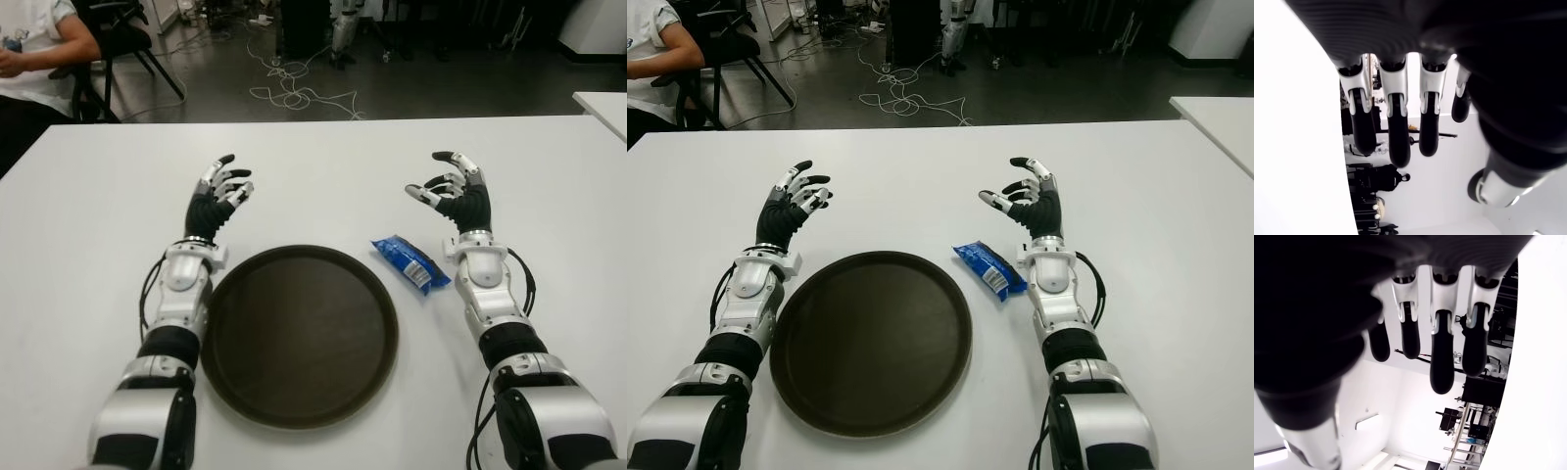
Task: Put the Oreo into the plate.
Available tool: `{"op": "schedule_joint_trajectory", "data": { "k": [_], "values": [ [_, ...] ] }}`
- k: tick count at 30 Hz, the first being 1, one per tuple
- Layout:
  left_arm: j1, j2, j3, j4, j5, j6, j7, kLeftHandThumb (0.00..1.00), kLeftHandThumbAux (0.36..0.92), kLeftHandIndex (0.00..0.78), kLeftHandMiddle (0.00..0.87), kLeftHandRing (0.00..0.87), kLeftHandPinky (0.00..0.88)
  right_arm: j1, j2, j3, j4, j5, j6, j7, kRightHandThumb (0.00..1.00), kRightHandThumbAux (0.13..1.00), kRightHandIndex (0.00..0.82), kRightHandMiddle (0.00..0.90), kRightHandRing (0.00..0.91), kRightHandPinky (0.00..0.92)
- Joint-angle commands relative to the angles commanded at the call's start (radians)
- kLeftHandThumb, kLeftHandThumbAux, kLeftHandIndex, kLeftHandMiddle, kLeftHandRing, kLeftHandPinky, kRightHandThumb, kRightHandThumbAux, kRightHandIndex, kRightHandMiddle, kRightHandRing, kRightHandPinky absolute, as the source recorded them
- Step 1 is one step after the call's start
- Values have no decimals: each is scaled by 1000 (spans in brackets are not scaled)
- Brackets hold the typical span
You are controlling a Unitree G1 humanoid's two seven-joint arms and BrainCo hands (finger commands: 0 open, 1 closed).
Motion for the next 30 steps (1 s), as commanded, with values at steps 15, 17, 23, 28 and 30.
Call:
{"op": "schedule_joint_trajectory", "data": {
  "k": [15, 17, 23, 28, 30],
  "values": [
    [1, 3, -4, -6, 1, 12, -34, 823, 679, 373, 510, 526, 524, 2, -2, 5, -5, -7, -1, -3, 2, 808, 353, 711, 777, 796],
    [1, 3, -4, -6, 3, 13, -35, 826, 678, 377, 511, 529, 524, 3, -3, 5, -5, -7, -3, -2, 5, 813, 349, 713, 779, 797],
    [3, 7, -13, -4, 21, -2, -23, 829, 677, 386, 511, 540, 534, 3, -4, 7, -4, -14, -8, -5, 4, 800, 336, 710, 781, 800],
    [6, 8, -17, -3, 29, -17, -19, 829, 677, 390, 509, 540, 539, 3, -4, 7, -5, -18, -6, -8, 3, 810, 343, 689, 766, 794],
    [6, 7, -16, -2, 28, -17, -22, 829, 677, 390, 508, 539, 539, 3, -3, 5, -5, -18, -7, -7, 2, 810, 340, 682, 761, 794]
  ]
}}
